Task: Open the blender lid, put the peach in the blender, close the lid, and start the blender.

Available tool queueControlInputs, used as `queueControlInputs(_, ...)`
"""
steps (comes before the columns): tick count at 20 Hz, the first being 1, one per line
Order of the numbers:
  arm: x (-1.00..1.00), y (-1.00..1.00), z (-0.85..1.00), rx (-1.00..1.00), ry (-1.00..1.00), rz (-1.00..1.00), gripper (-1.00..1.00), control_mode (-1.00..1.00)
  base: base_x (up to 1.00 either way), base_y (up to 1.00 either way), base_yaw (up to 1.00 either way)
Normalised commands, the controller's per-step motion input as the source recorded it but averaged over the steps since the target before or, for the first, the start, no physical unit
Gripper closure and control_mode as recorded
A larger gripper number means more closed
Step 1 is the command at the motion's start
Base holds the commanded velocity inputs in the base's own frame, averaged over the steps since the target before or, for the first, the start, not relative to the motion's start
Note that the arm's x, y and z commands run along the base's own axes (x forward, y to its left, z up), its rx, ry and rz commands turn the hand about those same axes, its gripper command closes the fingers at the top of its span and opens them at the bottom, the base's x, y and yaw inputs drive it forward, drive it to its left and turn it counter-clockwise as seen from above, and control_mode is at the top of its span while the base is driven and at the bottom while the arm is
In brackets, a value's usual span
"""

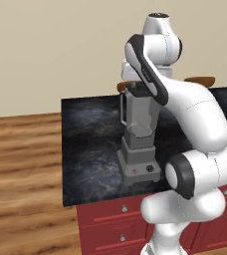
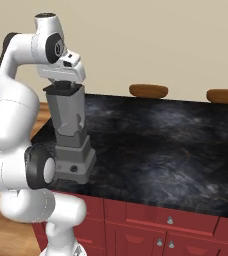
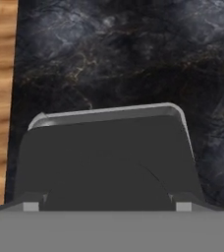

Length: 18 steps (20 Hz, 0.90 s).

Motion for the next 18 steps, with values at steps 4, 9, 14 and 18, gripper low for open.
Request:
queueControlInputs(4, 0.17, 0.0, 0.0, 0.0, -0.15, 0.0, 1.0, -1.0, 0.0, 0.0, 0.0)
queueControlInputs(9, 0.23, 0.0, -0.01, 0.0, -0.15, 0.0, 1.0, -1.0, 0.0, 0.0, 0.0)
queueControlInputs(14, 0.05, -0.04, -0.12, 0.0, -0.11, 0.0, 1.0, -1.0, 0.0, 0.0, 0.0)
queueControlInputs(18, -0.12, -0.16, -0.31, 0.0, -0.1, 0.0, 1.0, -1.0, 0.0, 0.0, 0.0)
